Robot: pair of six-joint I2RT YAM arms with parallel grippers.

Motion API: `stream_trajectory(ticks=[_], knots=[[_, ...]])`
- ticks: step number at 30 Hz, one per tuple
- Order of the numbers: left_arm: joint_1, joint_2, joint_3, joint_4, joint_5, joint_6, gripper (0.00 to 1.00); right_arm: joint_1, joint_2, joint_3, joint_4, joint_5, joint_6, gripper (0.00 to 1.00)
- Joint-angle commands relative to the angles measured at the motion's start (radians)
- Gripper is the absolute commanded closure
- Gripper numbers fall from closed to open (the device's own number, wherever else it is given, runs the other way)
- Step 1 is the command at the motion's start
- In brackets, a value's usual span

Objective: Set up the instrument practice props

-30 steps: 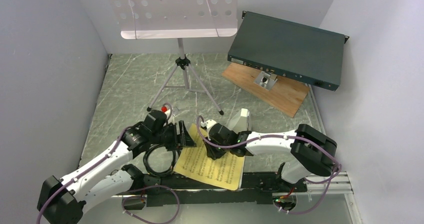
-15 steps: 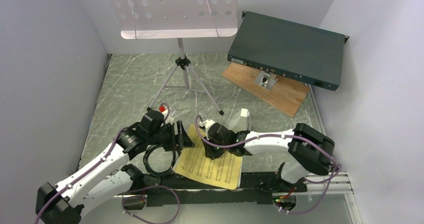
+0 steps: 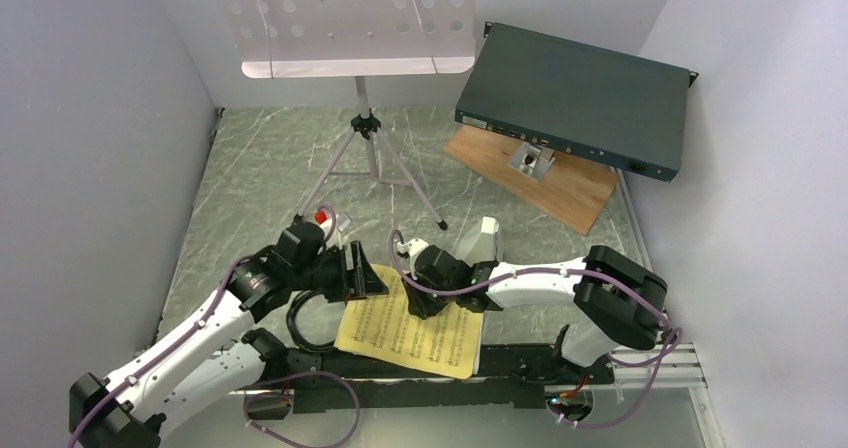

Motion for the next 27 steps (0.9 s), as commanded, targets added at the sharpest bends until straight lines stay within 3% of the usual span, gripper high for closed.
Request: stream_trajectory(ticks=[1, 5, 10, 19, 27], knots=[[-0.005, 0.002, 0.014, -0.036, -0.093, -0.017, 0.26, 0.003, 0.041, -0.014, -0.056, -0.016, 0.011, 0.72], [-0.005, 0.060, 0.019, -0.178, -0.301, -0.112, 0.21, 0.004, 0.052, -0.020, -0.041, -0.028, 0.015, 0.72], [-0.005, 0.179, 0.016, -0.214, -0.390, -0.129, 0.19, 0.004, 0.052, -0.027, -0.030, -0.032, 0.018, 0.72], [-0.005, 0.166, -0.041, -0.186, -0.357, -0.198, 0.16, 0.004, 0.048, -0.033, -0.026, -0.031, 0.018, 0.72], [-0.005, 0.174, -0.063, -0.113, -0.263, -0.202, 0.21, 0.003, 0.060, -0.029, -0.019, -0.036, 0.017, 0.72]])
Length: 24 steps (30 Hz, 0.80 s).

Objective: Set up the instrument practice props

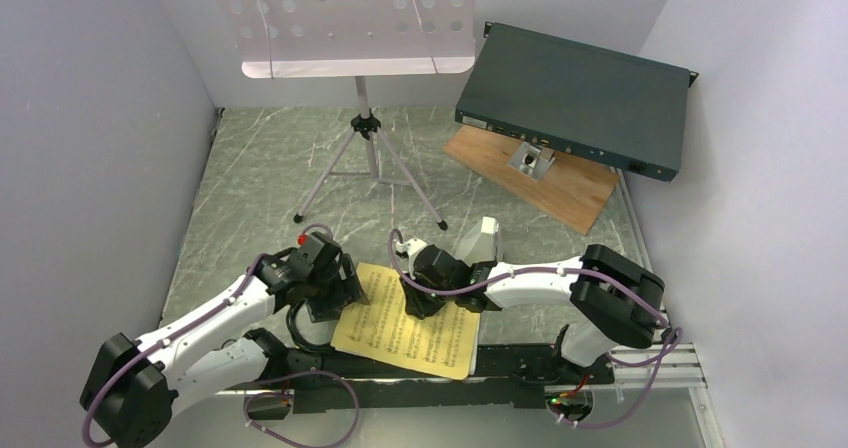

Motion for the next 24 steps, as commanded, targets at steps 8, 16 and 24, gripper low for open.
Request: stream_trajectory(ticks=[8, 16, 24], knots=[[-0.003, -0.055, 0.056, 0.003, 0.034, -0.015, 0.29, 0.004, 0.051, -0.032, -0.048, -0.018, 0.003, 0.73], [-0.003, -0.073, 0.060, 0.036, 0.071, -0.014, 0.37, 0.004, 0.053, -0.027, -0.049, -0.020, 0.001, 0.73], [-0.003, -0.090, 0.033, 0.112, 0.088, -0.023, 0.36, 0.004, 0.052, -0.027, -0.051, -0.017, 0.001, 0.73]])
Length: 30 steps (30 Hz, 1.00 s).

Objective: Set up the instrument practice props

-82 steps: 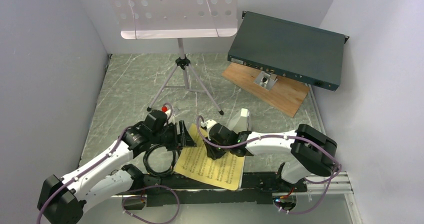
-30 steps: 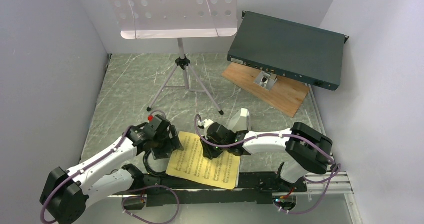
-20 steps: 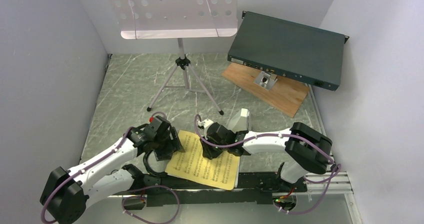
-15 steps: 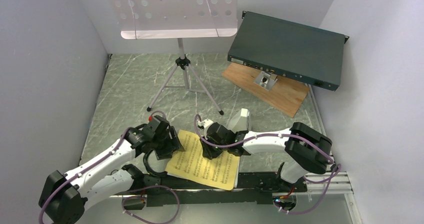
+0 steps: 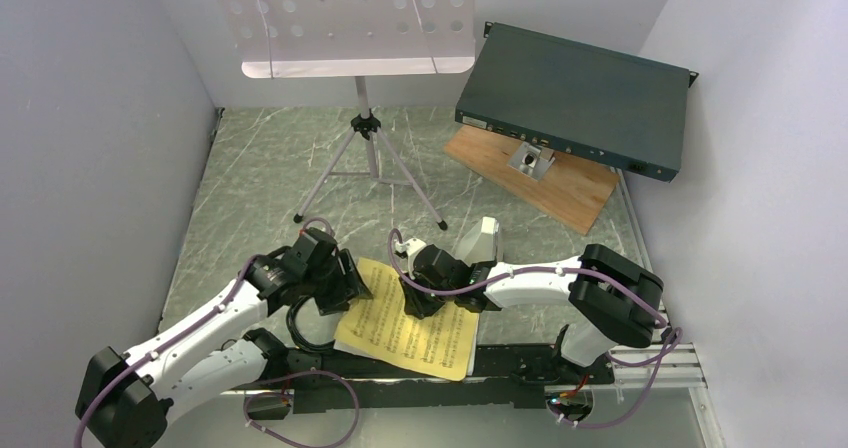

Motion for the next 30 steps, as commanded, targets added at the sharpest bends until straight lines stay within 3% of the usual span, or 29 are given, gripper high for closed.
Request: stream_trajectory(ticks=[1, 6, 12, 15, 23, 30], knots=[[-0.003, -0.031, 0.002, 0.101, 0.036, -0.020, 0.36, 0.004, 0.045, -0.026, -0.068, -0.009, 0.001, 0.73], [-0.003, -0.009, -0.027, 0.190, 0.077, -0.038, 0.37, 0.004, 0.047, -0.026, -0.066, -0.009, 0.001, 0.73], [-0.003, 0.040, 0.001, 0.145, 0.048, 0.002, 0.42, 0.004, 0.043, -0.029, -0.062, -0.011, 0.003, 0.73], [-0.003, 0.053, -0.002, 0.127, 0.023, 0.038, 0.51, 0.004, 0.037, -0.032, -0.060, -0.008, 0.004, 0.73], [-0.003, 0.127, 0.016, 0.152, 0.013, 0.169, 0.98, 0.004, -0.030, 0.031, -0.125, -0.001, -0.037, 0.73], [-0.003, 0.101, 0.266, -0.010, 0.030, 0.418, 1.00, 0.000, -0.208, 0.191, -0.326, 0.028, -0.139, 0.59]])
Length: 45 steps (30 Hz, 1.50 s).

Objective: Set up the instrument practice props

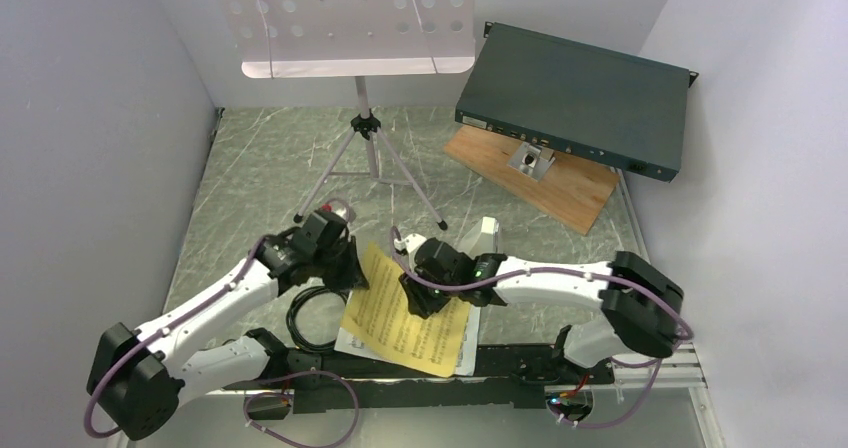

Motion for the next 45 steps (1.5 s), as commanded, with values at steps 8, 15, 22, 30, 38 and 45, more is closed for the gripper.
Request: stream_trajectory(ticks=[8, 15, 22, 30, 38, 45], knots=[[-0.003, -0.081, 0.573, -0.298, 0.295, 0.764, 1.00, -0.113, -0.326, 0.373, -0.230, -0.088, -0.250, 0.44], [-0.002, -0.135, 0.720, -0.375, 0.526, 1.100, 1.00, -0.224, -0.464, 0.456, -0.256, -0.195, -0.314, 0.37], [-0.003, -0.094, 0.851, -0.408, 0.691, 1.170, 1.00, -0.256, -0.533, 0.367, -0.096, -0.601, -0.307, 0.16], [-0.003, -0.037, 0.955, -0.430, 0.659, 1.139, 1.00, -0.257, -0.577, 0.278, -0.079, -0.767, -0.278, 0.28], [-0.003, 0.025, 1.013, -0.505, 0.714, 1.155, 1.00, -0.257, -0.647, 0.246, -0.139, -0.731, -0.307, 0.41], [-0.002, 0.070, 1.050, -0.578, 0.751, 1.187, 1.00, -0.257, -0.663, 0.248, -0.151, -0.703, -0.334, 0.37]])
